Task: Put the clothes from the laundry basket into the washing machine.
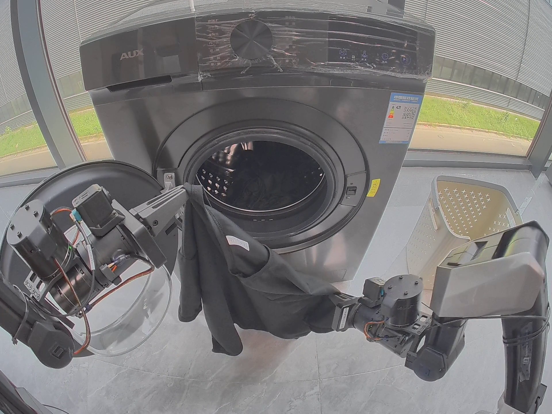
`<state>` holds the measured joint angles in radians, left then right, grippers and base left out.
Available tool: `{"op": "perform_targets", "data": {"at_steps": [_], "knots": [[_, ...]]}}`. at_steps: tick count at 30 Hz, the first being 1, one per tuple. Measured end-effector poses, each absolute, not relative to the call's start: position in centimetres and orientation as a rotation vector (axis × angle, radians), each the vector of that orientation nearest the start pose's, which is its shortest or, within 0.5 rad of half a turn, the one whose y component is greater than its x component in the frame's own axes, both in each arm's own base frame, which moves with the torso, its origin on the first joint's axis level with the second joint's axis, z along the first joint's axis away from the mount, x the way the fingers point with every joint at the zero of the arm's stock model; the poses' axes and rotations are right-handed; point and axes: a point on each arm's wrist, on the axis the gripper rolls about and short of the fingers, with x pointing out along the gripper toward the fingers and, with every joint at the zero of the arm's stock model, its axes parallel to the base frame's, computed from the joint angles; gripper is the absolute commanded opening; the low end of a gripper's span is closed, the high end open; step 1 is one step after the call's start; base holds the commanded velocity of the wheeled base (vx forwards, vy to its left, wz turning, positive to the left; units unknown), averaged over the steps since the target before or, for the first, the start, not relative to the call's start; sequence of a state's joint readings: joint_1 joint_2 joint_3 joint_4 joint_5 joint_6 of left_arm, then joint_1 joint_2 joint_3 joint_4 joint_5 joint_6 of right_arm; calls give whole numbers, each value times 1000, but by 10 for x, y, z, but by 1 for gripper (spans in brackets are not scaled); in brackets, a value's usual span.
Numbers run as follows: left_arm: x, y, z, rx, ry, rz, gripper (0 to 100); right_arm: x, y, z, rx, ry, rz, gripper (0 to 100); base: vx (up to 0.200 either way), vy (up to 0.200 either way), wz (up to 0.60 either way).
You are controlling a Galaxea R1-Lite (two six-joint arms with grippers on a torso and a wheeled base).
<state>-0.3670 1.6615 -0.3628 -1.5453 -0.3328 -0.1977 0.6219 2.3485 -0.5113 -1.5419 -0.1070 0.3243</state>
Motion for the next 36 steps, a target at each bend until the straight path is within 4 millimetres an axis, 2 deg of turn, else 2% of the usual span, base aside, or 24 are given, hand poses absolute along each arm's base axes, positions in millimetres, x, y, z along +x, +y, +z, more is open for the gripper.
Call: {"op": "perform_targets", "data": {"at_steps": [3,4,9,18,29,36], "knots": [[226,-98,174,-193,-175,-728,0,277,199,-19,197,380,466,0,0,0,0],[225,-98,174,-194,-174,-730,0,277,200,-23,193,388,466,100,0,0,0],[226,-100,173,-194,-169,-736,0,278,205,-37,173,413,471,100,0,0,0],[228,-103,170,-200,-160,-703,0,274,209,-43,108,421,531,100,0,0,0],[231,-104,167,-201,-151,-695,0,266,225,-25,91,383,763,100,0,0,0],[232,-104,166,-200,-146,-694,0,272,250,-7,119,280,825,100,0,0,0]]}}
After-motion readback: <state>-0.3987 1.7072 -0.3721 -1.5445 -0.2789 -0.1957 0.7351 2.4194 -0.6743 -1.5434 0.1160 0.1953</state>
